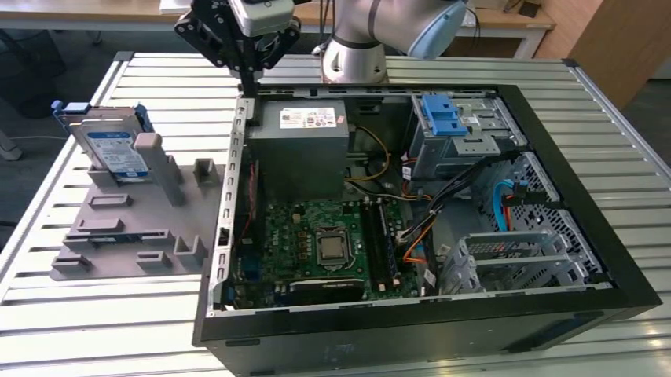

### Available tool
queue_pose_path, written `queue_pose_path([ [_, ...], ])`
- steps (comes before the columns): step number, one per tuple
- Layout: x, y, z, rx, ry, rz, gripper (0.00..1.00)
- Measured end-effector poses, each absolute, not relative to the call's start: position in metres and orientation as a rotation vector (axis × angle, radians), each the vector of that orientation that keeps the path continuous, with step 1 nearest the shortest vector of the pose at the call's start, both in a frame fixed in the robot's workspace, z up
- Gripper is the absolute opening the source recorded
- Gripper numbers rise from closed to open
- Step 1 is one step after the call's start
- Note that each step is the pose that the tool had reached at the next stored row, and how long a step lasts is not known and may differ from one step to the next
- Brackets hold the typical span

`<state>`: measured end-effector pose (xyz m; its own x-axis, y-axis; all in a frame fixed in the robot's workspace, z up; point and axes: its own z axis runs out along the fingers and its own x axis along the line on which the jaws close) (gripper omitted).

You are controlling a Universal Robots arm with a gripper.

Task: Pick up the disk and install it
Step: 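Reach for the disk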

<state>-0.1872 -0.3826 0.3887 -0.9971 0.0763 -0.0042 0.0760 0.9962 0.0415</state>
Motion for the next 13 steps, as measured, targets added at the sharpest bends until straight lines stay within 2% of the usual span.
queue_pose_path([
  [13, -0.1933, -0.3808, 0.3885, 0.119, 3.133, 0.065, 0.11],
])
